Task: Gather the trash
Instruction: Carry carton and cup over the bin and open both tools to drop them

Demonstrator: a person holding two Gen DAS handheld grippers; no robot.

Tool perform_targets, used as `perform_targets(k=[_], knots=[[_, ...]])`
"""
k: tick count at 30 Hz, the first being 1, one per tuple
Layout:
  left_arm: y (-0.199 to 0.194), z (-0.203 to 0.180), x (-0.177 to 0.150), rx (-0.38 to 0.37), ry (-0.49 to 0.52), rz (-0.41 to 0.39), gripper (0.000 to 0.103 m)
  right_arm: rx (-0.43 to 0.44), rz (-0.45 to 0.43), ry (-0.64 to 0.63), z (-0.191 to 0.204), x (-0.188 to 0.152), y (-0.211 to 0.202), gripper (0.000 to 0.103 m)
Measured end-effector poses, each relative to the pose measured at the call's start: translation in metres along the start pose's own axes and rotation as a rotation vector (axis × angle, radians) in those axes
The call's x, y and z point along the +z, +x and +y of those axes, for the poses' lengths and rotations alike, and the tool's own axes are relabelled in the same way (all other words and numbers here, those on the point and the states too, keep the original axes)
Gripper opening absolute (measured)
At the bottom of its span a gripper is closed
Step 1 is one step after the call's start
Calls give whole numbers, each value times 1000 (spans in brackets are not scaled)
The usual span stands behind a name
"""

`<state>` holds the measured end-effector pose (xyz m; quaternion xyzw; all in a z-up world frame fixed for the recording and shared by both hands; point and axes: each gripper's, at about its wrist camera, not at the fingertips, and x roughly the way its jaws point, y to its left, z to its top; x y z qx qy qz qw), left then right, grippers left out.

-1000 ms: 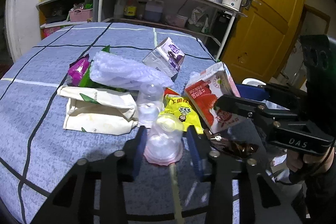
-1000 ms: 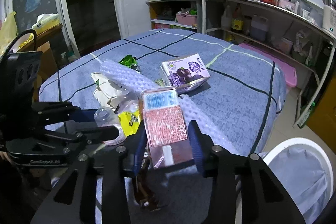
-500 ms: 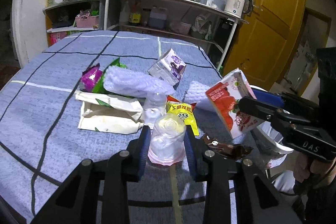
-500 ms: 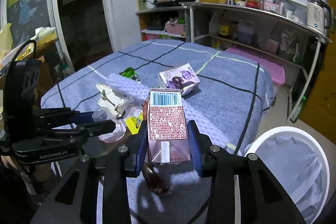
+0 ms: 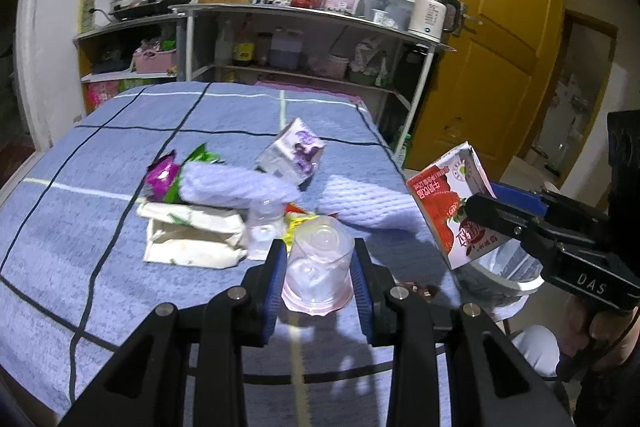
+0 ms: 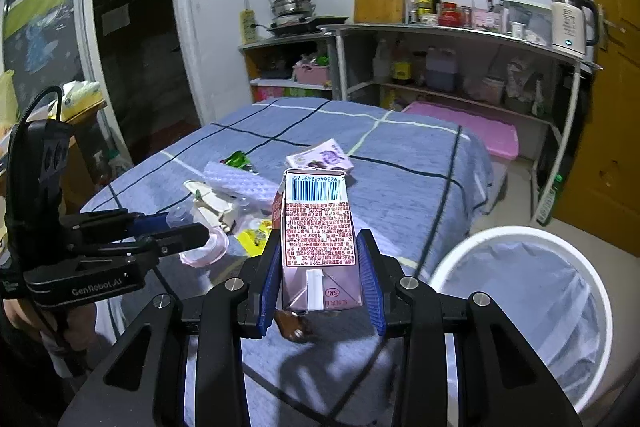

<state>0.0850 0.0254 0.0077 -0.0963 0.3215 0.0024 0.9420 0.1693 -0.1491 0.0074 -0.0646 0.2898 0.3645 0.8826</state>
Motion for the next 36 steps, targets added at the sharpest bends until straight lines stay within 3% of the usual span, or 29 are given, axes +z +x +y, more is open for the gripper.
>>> perform_targets(k=[22, 36], knots=[[62, -137, 27, -243, 196, 69, 33, -246, 10, 227, -110, -53, -65, 38], [103, -169, 24, -305, 221, 158, 34, -303, 88, 285, -149, -75, -51, 38]])
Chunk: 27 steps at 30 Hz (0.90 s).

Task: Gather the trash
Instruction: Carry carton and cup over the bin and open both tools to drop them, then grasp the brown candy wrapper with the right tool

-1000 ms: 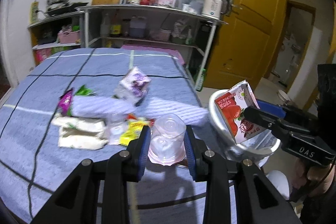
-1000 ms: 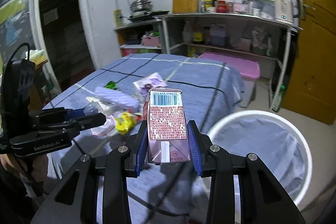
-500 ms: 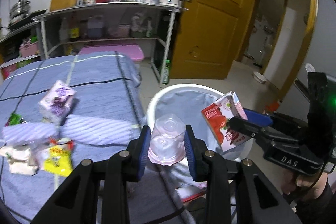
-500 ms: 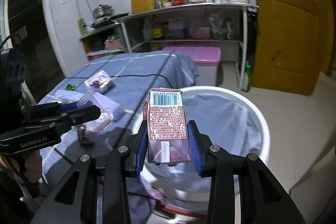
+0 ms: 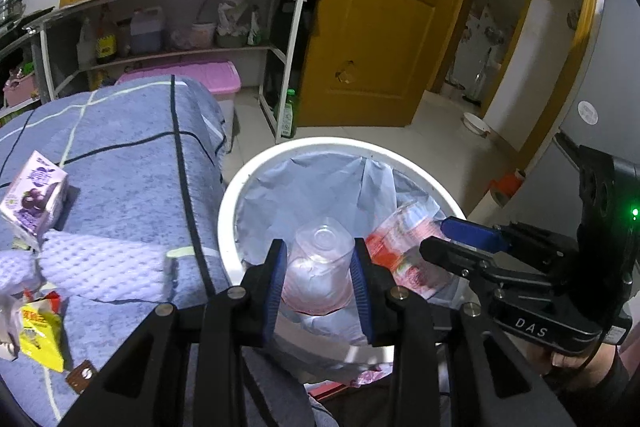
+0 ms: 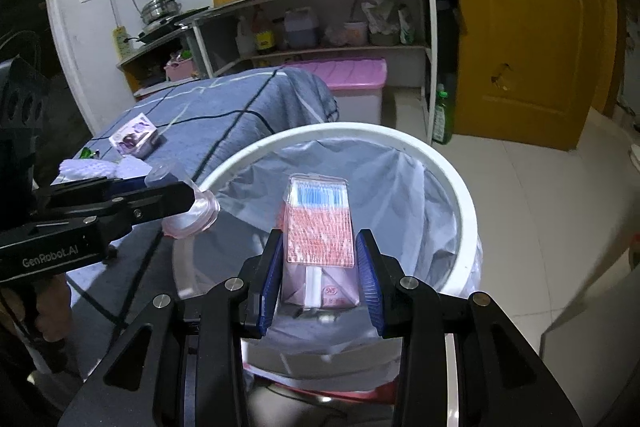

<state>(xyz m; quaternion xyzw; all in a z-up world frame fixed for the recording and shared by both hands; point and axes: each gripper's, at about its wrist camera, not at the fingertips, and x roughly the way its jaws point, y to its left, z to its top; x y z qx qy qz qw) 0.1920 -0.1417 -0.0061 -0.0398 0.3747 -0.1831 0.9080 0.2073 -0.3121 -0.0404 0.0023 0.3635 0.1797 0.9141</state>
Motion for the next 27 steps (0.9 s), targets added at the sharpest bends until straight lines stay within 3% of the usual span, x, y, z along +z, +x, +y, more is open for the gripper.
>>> perform_targets(k=[5, 9, 27], knots=[[7, 1, -1, -6, -2, 22, 34, -9, 15, 10, -6, -1, 7, 38], [8, 2, -2, -11, -8, 21, 45, -10, 21, 13, -6, -1, 9, 38], [-42, 17, -11, 26, -31, -65, 45, -21, -40, -53, 23, 3, -20, 38]])
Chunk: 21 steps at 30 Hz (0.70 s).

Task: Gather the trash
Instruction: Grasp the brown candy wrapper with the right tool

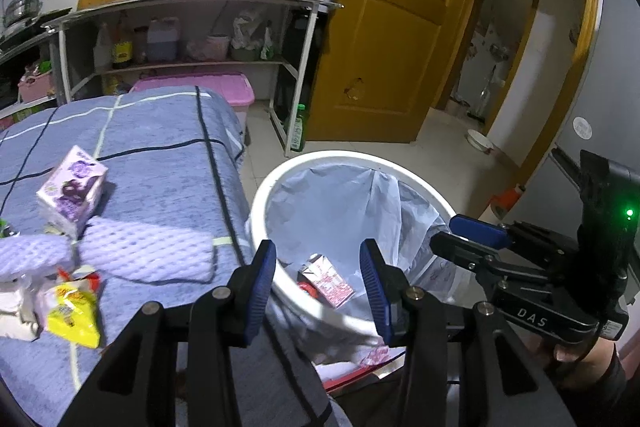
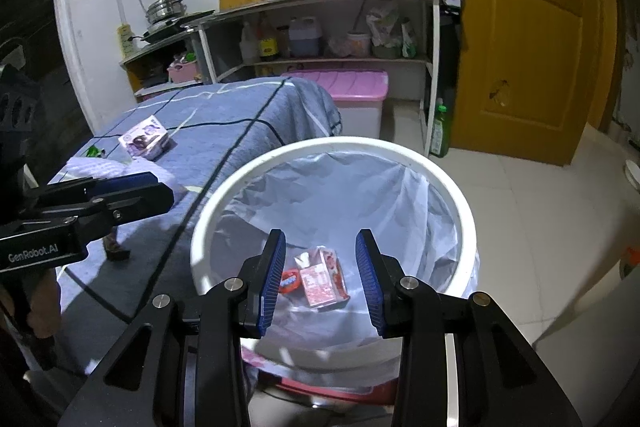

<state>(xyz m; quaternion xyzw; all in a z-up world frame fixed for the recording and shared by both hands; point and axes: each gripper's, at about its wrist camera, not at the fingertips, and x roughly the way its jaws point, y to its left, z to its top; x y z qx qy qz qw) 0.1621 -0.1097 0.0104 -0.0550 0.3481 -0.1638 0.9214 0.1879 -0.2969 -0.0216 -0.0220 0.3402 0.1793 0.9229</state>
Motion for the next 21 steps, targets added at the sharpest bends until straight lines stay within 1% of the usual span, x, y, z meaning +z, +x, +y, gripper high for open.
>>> perform_targets(k=[8, 14, 16, 18, 21], knots=[[-27, 15, -10, 32, -26, -32, 45, 20, -28, -56, 29, 4, -18, 38], [-50, 34, -23, 81, -56, -55, 45, 59, -32, -80, 54, 5, -22, 38], [-55, 44, -30, 98, -72, -56, 45, 76, -28, -82, 60, 3, -20, 41], [-61, 54, -37, 123, -89, -55, 45, 99, -18, -81, 68, 2, -18, 47], [-68, 71, -47, 154, -121, -52, 45, 140, 0, -85, 81, 0, -12, 49]])
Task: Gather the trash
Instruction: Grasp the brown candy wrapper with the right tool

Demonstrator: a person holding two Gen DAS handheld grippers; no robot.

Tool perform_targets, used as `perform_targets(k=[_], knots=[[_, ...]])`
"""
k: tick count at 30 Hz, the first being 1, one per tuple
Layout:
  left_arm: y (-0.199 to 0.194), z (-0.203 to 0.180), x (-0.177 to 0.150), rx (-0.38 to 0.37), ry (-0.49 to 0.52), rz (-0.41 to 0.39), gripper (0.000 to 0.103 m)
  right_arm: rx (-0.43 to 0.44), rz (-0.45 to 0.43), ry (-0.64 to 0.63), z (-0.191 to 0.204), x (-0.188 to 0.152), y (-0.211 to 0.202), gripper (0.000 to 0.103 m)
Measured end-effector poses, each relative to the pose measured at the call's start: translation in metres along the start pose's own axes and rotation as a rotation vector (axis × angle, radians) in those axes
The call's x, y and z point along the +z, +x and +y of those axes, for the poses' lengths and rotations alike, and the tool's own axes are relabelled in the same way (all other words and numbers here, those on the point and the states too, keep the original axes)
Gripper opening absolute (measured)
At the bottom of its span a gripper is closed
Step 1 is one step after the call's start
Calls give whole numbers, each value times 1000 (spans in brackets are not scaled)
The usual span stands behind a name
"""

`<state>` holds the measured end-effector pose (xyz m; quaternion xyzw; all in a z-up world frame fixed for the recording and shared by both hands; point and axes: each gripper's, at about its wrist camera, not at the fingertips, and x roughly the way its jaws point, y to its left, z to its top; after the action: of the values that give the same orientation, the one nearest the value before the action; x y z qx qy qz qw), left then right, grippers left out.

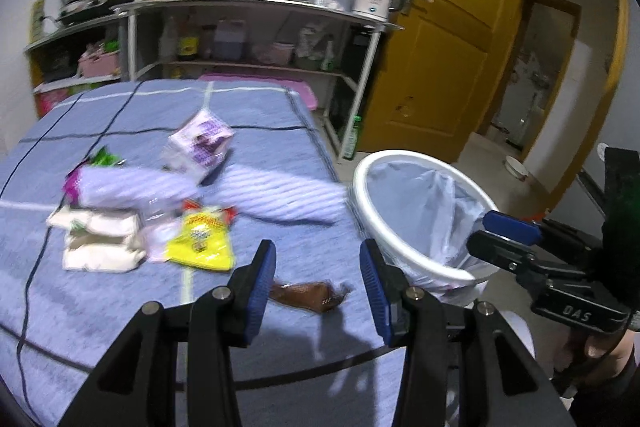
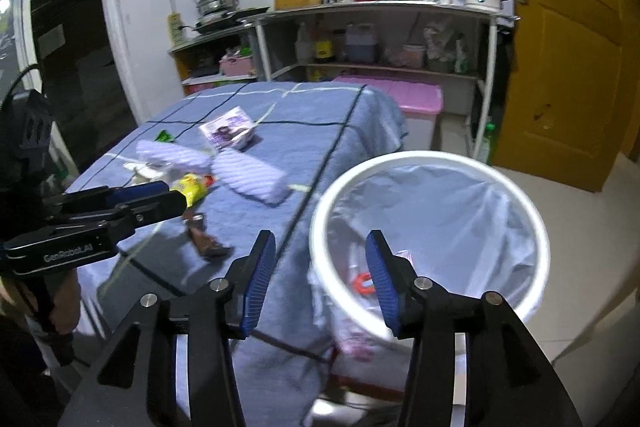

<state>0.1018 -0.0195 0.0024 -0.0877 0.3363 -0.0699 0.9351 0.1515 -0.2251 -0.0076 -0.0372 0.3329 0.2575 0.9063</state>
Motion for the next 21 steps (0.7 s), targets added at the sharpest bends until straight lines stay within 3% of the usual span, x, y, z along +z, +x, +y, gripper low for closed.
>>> perform_targets(k=[11, 21], knots=[[-10, 58, -16, 111, -100, -8, 49, 144, 64, -71, 52, -2, 37, 49], [0, 79, -14, 122, -118, 4, 57, 211, 144, -162, 82, -3, 87, 49]])
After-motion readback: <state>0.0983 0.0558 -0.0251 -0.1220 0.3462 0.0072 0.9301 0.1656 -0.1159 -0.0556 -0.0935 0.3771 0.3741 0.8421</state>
